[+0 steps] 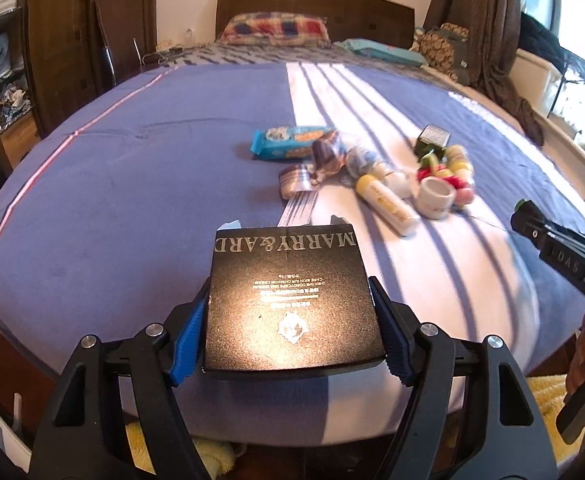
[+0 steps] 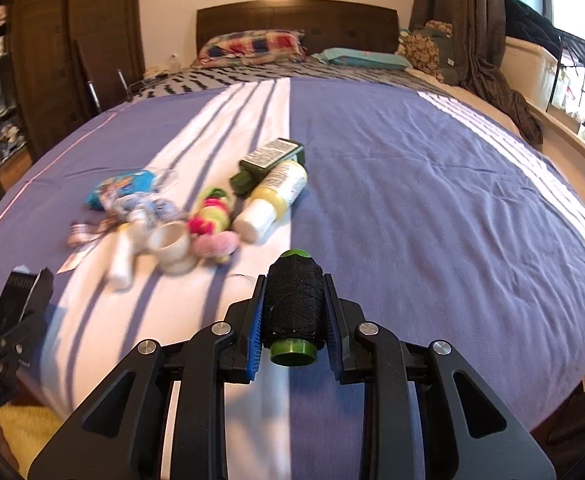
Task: Collect trash
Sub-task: 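Lower both tools to the floor bin and open them, dropping box and spool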
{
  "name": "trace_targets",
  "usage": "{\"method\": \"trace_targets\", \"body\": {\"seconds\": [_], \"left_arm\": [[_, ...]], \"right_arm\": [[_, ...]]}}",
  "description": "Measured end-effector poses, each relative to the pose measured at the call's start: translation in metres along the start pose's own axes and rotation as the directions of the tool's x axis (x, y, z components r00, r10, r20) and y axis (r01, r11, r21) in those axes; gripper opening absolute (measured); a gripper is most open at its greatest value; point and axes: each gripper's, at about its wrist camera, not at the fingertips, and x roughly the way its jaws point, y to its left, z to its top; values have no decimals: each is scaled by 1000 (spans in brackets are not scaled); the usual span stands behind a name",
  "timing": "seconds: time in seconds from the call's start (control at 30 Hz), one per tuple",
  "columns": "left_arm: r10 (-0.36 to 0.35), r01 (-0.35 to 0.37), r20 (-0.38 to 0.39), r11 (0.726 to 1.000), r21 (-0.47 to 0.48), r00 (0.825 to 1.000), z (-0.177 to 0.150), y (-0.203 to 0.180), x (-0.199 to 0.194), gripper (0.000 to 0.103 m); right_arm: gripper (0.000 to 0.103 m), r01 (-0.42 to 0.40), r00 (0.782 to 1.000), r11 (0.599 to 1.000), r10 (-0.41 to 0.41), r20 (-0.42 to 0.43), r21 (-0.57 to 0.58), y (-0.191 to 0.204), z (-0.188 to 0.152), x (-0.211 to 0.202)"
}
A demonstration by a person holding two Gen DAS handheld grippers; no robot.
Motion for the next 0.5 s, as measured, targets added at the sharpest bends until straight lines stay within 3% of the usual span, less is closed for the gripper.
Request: {"method": "trace_targets", "body": {"seconds": [0.2,0.5], "left_arm": [[14,-15,67,1000,8,998,-3,-4,-45,69],[-32,30,112,999,24,993,-24,-14,-100,69]], "right_arm": [[27,-12,998,1000,13,63,-19,7,-6,-55],[27,-21,996,999,24,87,-40,7,-35,-108]]}}
